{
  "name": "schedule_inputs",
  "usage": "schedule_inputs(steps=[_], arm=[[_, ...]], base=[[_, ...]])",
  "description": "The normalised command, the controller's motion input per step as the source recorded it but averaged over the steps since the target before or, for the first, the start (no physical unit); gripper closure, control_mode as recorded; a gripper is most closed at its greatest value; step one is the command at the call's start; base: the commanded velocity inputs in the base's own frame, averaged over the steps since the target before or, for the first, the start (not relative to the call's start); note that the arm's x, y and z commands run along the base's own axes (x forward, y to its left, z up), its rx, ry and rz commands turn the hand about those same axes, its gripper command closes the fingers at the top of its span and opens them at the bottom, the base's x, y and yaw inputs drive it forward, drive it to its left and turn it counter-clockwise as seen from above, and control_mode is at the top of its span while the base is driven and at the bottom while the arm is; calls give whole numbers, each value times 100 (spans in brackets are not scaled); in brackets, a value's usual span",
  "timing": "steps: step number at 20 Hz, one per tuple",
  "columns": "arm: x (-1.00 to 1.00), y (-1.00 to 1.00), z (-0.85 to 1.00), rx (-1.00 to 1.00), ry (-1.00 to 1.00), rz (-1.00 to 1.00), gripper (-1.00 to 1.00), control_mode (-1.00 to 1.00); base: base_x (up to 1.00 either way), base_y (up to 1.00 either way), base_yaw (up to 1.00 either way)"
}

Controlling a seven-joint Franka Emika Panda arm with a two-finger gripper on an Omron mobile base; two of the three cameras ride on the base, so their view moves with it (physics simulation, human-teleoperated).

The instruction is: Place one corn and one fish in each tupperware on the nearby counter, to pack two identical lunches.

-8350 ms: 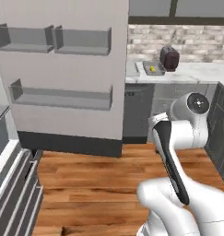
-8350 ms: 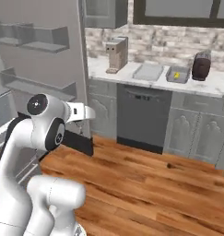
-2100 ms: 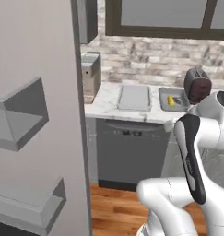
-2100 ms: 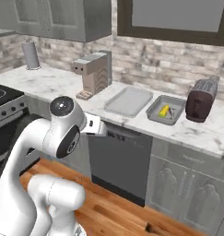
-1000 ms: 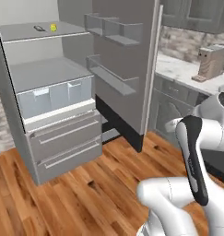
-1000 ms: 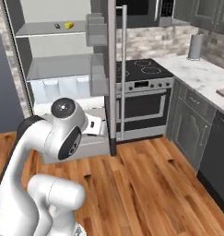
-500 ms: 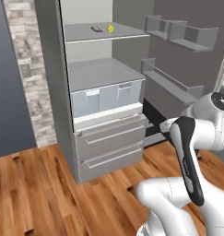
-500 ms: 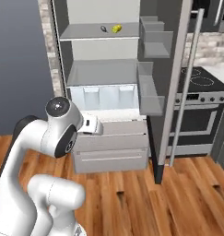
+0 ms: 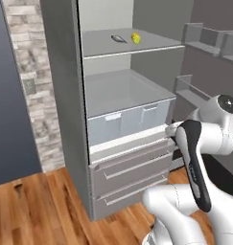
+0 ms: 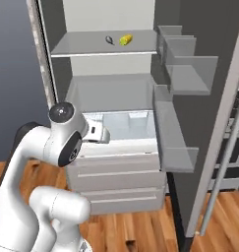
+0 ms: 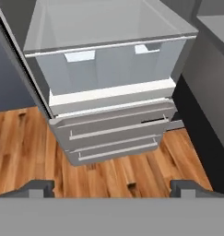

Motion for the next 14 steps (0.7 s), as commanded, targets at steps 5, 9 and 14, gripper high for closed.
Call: schedule_inputs(steps=[5, 9, 14], arm=[[0, 0, 0, 0, 0, 0, -100, 100], [0, 0, 0, 0, 0, 0, -100, 100], [0, 0, 0, 0, 0, 0, -100, 100]], base=[[100, -60, -5], [100, -23, 5], [80, 51, 30]])
